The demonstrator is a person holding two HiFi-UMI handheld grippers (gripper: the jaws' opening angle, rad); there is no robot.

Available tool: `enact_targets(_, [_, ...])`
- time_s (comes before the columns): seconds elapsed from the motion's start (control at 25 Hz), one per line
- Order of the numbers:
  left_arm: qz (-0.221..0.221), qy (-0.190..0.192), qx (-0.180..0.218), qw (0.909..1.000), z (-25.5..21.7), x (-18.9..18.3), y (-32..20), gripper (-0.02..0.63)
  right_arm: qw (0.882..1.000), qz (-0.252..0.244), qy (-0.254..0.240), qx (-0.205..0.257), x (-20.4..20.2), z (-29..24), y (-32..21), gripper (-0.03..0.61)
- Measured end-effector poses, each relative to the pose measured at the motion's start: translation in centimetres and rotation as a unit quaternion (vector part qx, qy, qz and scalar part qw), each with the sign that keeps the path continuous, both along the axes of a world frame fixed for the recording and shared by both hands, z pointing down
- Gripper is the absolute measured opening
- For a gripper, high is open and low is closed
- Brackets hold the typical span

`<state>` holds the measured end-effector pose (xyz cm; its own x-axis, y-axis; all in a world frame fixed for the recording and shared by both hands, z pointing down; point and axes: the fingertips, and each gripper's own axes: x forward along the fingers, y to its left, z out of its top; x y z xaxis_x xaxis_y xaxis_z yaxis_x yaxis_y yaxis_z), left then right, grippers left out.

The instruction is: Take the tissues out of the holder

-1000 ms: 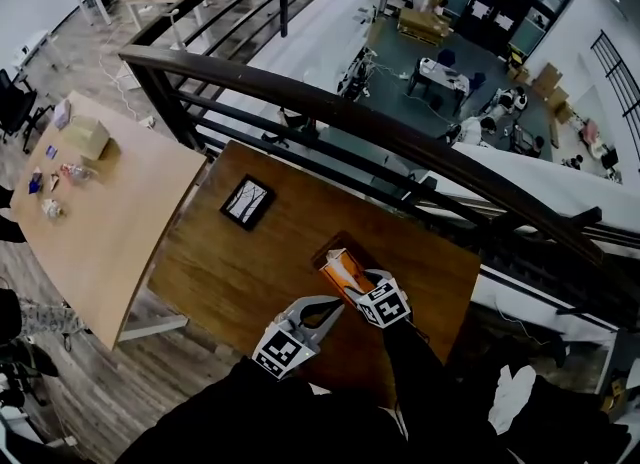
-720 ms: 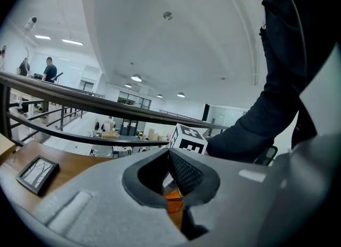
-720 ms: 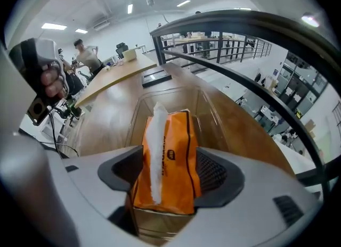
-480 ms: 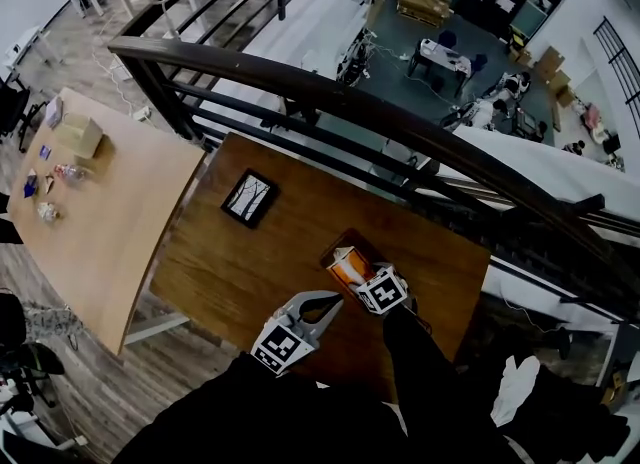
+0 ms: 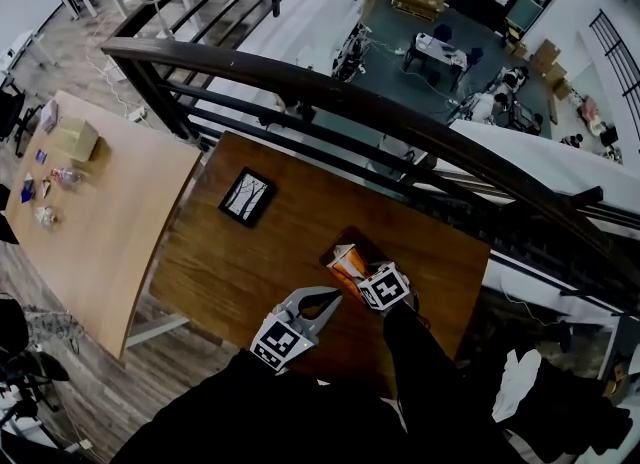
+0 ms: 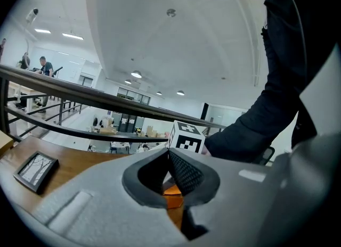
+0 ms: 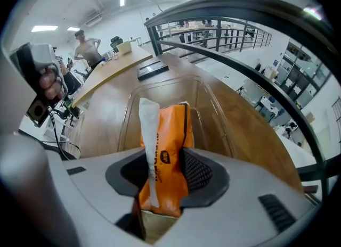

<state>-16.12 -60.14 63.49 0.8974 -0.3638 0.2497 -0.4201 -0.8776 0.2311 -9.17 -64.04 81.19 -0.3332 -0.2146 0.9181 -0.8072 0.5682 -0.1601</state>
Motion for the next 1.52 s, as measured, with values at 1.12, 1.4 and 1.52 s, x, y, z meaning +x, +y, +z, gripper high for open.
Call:
enact_targets(1.12, [-0.004, 0.01, 0.039, 0.9992, -4.0, 1.4, 4.1, 0.009, 0.999, 0.006, 0.004, 0.04, 1.2, -10.7, 1.3, 0.158])
enact_targets(1.4, [0.009, 0.01, 0.044, 0.999, -4.3, 3.5, 5.5, 0.009, 0.999, 0.02, 0.004, 0.048, 3.7, -12.9, 3.0, 0.158])
enact_targets(1.52, [0.021, 0.012, 0.045, 0.9987, -4.3, 5.0, 6.2, 0.009, 0.998, 0.032, 0.006, 0.047, 5.5, -13.1, 4.1, 0.158])
